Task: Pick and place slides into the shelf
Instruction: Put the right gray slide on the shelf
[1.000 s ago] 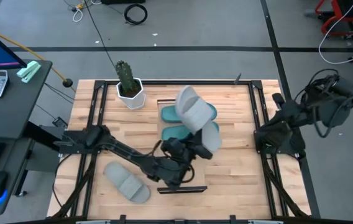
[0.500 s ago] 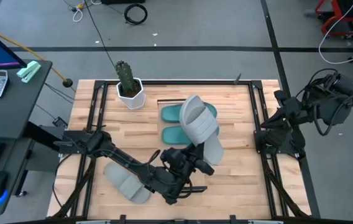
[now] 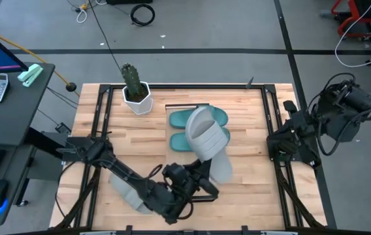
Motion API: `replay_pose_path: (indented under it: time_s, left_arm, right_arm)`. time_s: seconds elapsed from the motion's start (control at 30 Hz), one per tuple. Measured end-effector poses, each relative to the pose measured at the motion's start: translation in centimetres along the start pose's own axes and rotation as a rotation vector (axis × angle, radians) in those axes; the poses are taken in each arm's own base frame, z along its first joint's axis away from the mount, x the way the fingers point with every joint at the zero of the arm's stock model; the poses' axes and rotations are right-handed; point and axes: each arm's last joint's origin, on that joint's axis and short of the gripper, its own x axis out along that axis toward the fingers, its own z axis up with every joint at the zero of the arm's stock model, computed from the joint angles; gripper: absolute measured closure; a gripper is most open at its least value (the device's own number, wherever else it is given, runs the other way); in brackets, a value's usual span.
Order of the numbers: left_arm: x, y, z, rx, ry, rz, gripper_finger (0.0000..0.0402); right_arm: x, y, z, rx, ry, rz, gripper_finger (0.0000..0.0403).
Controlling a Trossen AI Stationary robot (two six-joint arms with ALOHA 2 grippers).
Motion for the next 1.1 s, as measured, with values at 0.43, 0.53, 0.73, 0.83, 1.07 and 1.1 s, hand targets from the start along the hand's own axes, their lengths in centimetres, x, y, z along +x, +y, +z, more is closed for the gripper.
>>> replay_pose_path:
  time_s: [0.43,0.53,0.73,0.83,1.07,1.1]
  left_arm:
    - [-0.7,1.4,-3.9,-0.173,0.011,-0.008,0.0321]
    - [-0.7,1.2,-3.5,-0.129,0.011,-0.009,0.0321]
    - [1.1,0.5,-2.3,-0.12,0.031,-0.078,0.0321]
    - [2.2,-0.1,-1.7,-0.104,0.06,-0.238,0.0322]
    - [3.1,-1.4,2.7,-0.002,-0.219,-0.718,0.0322]
    - [3.0,-1.5,3.2,0.019,-0.285,-0.771,0.0322]
  right_arm:
    - [-0.1,-0.1,0.0,0.013,-0.002,0.001,0.0396]
    - [-0.1,-0.1,0.0,0.013,-0.002,0.001,0.0396]
    - [-0.1,-0.1,0.0,0.01,-0.002,0.001,0.0396]
    - [-0.1,-0.1,0.0,0.01,-0.002,0.0,0.0396]
    - [-0.1,-0.1,0.0,0.024,-0.002,0.001,0.0396]
    - [-0.1,-0.1,0.0,0.026,-0.002,0.001,0.0396]
